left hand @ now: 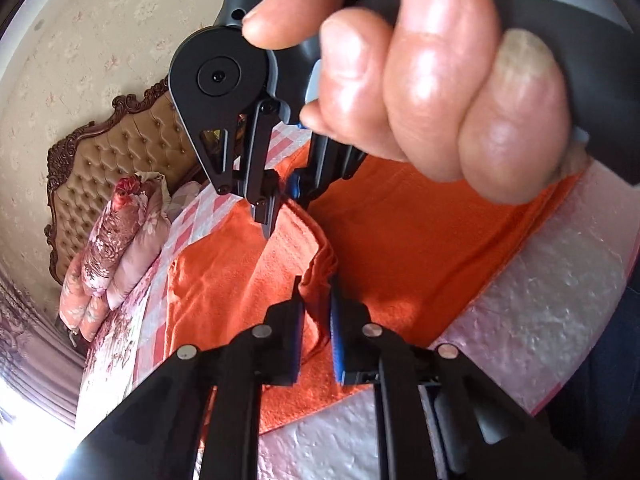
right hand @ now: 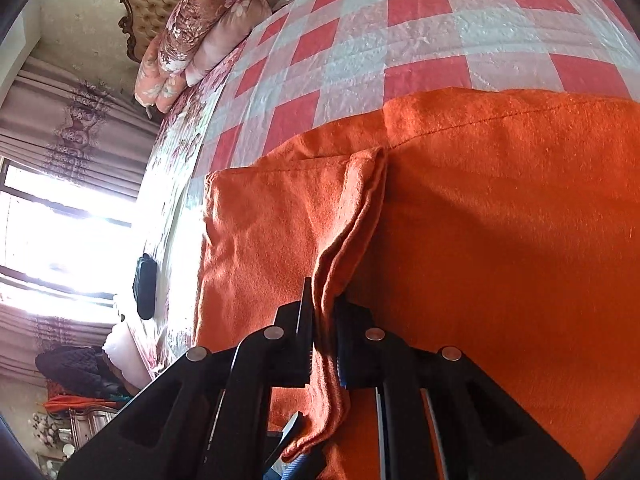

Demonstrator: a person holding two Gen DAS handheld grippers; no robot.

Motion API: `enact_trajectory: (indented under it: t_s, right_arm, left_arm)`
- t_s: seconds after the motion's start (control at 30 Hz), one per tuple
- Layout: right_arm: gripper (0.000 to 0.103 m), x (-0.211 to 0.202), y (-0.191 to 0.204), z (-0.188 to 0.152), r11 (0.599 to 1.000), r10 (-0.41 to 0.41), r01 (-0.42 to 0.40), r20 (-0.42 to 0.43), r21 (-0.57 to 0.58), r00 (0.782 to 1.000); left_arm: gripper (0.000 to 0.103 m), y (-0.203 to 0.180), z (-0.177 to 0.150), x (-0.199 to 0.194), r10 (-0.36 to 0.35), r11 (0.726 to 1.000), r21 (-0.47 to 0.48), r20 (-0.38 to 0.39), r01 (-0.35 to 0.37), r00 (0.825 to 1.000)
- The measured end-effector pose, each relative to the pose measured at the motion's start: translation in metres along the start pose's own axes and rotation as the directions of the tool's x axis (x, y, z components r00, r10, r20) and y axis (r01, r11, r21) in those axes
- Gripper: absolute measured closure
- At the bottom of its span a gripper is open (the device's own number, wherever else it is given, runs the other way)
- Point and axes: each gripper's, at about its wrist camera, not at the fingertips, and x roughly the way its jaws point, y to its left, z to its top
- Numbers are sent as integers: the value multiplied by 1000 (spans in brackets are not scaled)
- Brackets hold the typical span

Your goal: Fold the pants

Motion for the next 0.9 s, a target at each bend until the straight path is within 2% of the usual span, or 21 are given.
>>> enact_trajectory:
  t_s: [0.17,0.23,0.3,0.4,0.5,0.6,0.7,0.77,0.9]
  right_arm:
    - [88,-4,0,8,1000,-26,27,46,-17,999]
    - [95,-7,3,12,998,-47,50,78,-36,996]
    - [98,-21,9,9,996,-48,57,124,-68,991]
    - [98,-43,12,3,990,-74,95,187,-105,979]
    - [98,-65,-8,-4,990,-111,129,227,-64,967]
    - [98,-70,-31,-7,990,-131,141,228,-29,965]
    - [97,-63,-59,-8,989,-147,145,196,22,970]
    - [97,-59,-65,-10,992,-123,119,203,31,972]
    - [94,-59,-62,-8,993,-121,116,204,34,971]
  left_arm:
    - [92,3,4,-14,-7,1000,2,23,7,1000]
    - [92,4,6,-18,-6,1000,2,26,6,1000]
    - [92,4,10,-25,-12,1000,-8,38,12,999]
    - [92,1,25,-37,-54,998,-30,79,57,995]
    - [92,-16,38,-42,-117,993,-5,112,118,987]
    - [92,-35,45,-38,-168,986,21,112,167,979]
    - [92,-50,44,-28,-206,978,43,80,203,975]
    - [92,-56,43,-26,-206,978,52,69,202,976]
    - [92,-57,45,-25,-205,978,48,68,202,976]
